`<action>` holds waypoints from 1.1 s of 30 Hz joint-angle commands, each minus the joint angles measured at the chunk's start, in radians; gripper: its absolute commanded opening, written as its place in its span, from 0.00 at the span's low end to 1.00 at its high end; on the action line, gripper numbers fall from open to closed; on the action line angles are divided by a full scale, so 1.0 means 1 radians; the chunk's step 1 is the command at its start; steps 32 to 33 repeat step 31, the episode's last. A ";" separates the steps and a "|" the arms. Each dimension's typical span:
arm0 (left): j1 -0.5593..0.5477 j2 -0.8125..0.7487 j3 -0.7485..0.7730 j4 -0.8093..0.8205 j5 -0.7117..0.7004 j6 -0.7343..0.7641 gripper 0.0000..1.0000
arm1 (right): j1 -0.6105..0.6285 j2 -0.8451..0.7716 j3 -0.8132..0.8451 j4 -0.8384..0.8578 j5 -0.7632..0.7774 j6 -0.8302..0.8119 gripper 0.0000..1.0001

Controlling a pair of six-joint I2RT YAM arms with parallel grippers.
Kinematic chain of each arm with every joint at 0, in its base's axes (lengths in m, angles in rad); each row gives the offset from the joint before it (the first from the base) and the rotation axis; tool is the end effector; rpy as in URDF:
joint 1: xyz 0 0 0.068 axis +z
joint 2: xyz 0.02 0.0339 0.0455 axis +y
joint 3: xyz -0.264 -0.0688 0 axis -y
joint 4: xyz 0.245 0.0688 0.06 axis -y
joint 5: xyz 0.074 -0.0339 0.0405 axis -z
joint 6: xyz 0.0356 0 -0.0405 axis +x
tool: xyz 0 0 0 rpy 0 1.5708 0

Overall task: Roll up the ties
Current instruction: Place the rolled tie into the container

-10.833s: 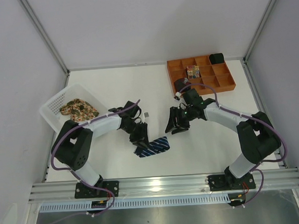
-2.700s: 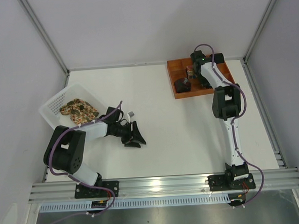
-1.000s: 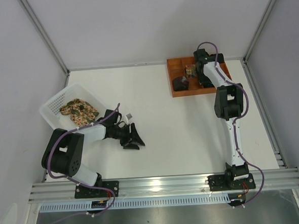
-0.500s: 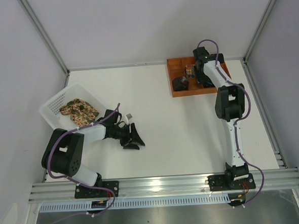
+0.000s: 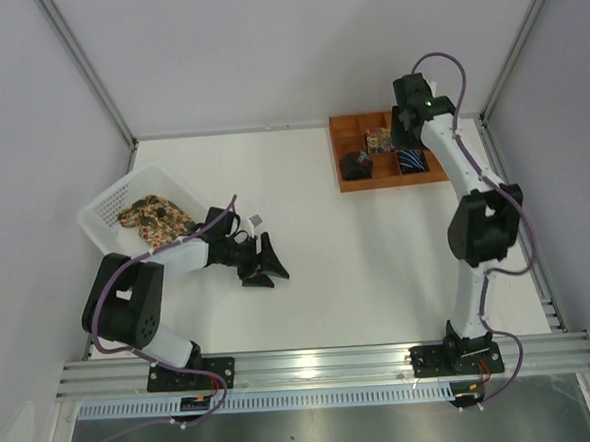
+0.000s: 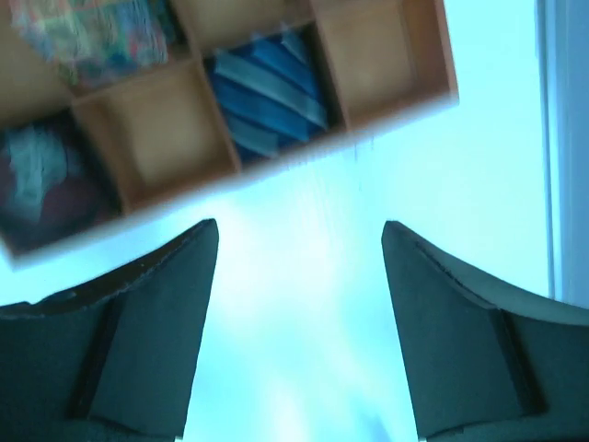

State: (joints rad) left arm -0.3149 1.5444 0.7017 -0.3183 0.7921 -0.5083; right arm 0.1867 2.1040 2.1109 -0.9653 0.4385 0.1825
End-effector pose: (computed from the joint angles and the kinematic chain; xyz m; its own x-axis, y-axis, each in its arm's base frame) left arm 0.2397 -0.1047 0.1437 -0.9990 -0.0341 -0.0303 0.0012 0.6449 -0.7643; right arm 0.4546 0.0705 0.3156 -0.7777 0.0203 -0.6283 0.2165 0.9470 -0.2373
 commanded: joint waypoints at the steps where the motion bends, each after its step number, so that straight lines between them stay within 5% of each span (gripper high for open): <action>1: 0.010 -0.023 0.054 -0.013 0.024 0.047 0.71 | 0.026 -0.293 -0.295 0.025 -0.030 0.181 0.77; 3: 0.010 -0.044 0.059 -0.016 0.021 0.050 0.73 | 0.031 -0.532 -0.628 0.218 -0.108 0.205 0.86; 4: 0.008 -0.055 0.061 -0.018 0.018 0.051 0.74 | 0.030 -0.595 -0.708 0.273 -0.130 0.215 0.99; 12: -0.024 -0.151 0.067 -0.025 -0.040 0.022 1.00 | 0.053 -0.828 -1.141 0.378 -0.235 0.339 1.00; 16: -0.064 -0.202 0.048 -0.005 -0.132 -0.036 1.00 | 0.060 -0.961 -1.326 0.538 -0.247 0.319 1.00; 33: -0.275 -0.530 -0.085 0.211 -0.700 -0.212 1.00 | 0.071 -1.162 -1.500 0.542 -0.477 0.316 1.00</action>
